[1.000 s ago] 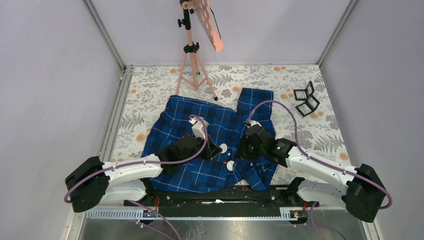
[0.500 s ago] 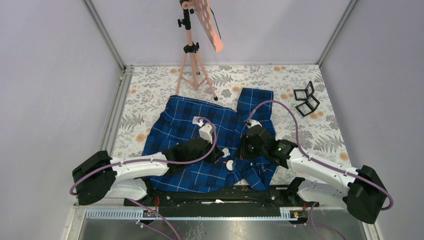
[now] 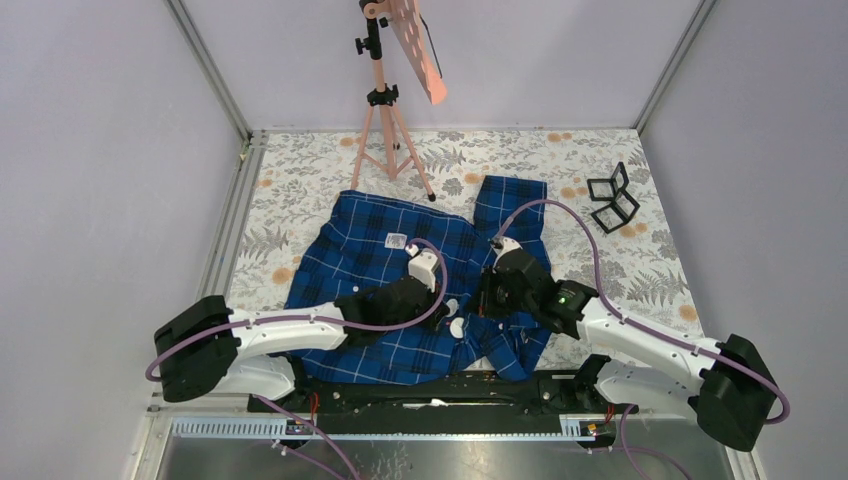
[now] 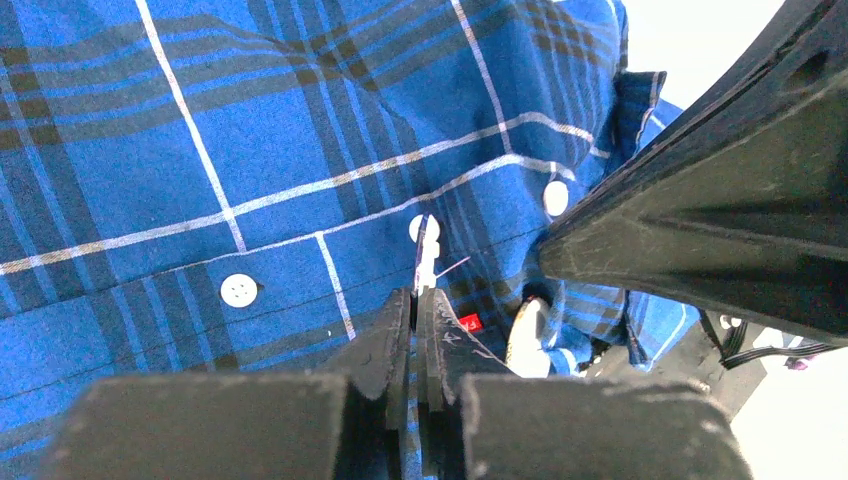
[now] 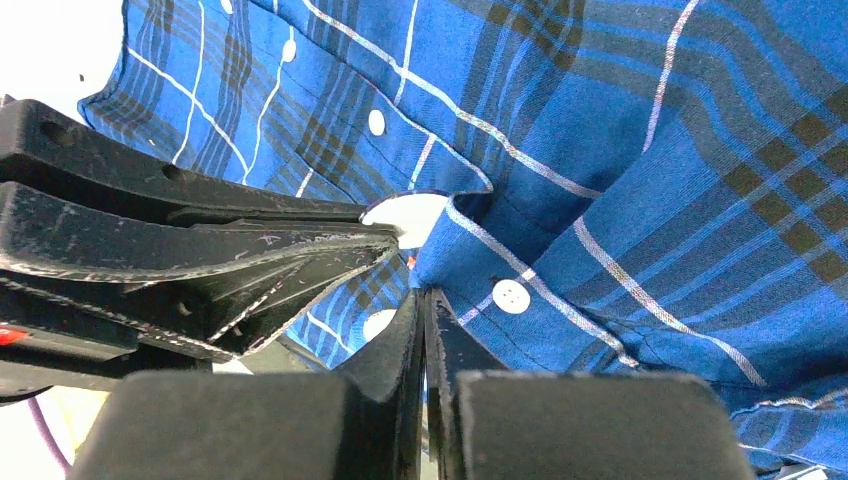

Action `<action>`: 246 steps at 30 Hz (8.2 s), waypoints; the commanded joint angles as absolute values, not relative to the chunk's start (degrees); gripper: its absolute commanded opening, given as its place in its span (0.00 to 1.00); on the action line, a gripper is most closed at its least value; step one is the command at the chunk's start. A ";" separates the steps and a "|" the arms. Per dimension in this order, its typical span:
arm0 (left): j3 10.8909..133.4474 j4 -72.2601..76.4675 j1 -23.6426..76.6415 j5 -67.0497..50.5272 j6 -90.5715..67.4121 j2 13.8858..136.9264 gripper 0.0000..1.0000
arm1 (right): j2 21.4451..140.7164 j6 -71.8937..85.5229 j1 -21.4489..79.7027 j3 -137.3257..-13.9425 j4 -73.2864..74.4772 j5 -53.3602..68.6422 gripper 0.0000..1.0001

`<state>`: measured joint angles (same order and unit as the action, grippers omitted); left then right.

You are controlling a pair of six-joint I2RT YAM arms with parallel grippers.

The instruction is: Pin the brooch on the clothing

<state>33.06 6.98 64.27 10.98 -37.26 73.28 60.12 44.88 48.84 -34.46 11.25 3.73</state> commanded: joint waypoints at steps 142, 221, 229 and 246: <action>23.57 42.84 50.66 -26.20 -51.51 70.21 0.00 | 42.74 32.52 29.71 -20.62 -9.31 37.93 0.70; 28.77 38.39 51.61 -42.00 -42.67 73.56 0.00 | 76.04 54.05 29.71 -17.47 -39.79 41.80 0.15; 28.57 36.71 51.63 -41.05 -41.62 71.78 0.00 | 76.96 55.03 29.62 -17.03 -39.01 39.55 0.14; 27.95 35.87 51.66 -40.44 -41.05 70.45 0.00 | 79.33 58.18 28.06 -15.46 -40.23 37.44 0.12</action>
<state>25.78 26.76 48.73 -31.18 -39.88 74.59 78.02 56.75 29.95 -15.92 -37.80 51.40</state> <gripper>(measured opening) 0.024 0.238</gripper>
